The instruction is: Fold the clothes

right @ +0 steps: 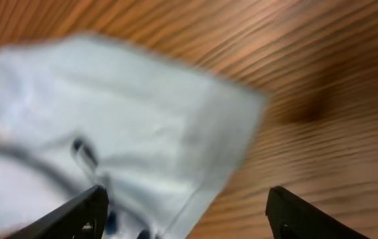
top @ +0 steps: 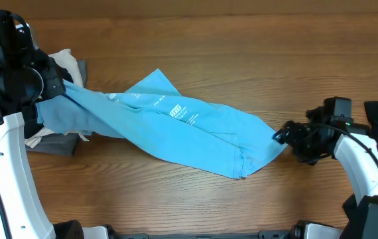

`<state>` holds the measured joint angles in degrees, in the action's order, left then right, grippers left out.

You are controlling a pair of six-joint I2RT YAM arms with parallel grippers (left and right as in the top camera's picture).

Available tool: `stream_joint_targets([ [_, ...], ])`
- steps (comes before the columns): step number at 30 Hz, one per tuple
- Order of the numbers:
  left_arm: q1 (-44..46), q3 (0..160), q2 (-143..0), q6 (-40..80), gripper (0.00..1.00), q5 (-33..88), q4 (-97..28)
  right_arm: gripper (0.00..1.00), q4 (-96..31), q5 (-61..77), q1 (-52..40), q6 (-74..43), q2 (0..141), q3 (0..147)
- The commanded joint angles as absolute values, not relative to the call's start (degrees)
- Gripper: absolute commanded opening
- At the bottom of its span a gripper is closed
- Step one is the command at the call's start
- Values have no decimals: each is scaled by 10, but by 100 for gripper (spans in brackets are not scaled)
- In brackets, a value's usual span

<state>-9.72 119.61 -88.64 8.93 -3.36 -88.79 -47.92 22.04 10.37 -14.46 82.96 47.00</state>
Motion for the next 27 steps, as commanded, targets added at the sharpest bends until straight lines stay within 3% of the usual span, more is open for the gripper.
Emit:
stream_joint_targets([
  [1, -94, 1202, -885, 99, 4, -40, -887, 80, -488, 297, 63, -77, 831, 471],
  [6, -93, 1202, -885, 99, 5, -30, -888, 75, -477, 297, -16, -58, 831, 463],
  [14, -93, 1202, -885, 99, 4, -29, -896, 75, -408, 281, -113, -45, 875, 439],
  [17, -93, 1202, -885, 99, 4, -30, -899, 50, -394, 302, -125, -38, 899, 438],
  [22, -93, 1202, -885, 99, 5, -30, -900, 26, -395, 286, -129, -22, 888, 450],
  [25, -93, 1202, -885, 99, 5, -30, -900, 9, -417, 219, -124, -49, 863, 472],
  [27, -93, 1202, -885, 99, 5, -30, -899, 4, -439, 164, -117, -64, 836, 495],
])
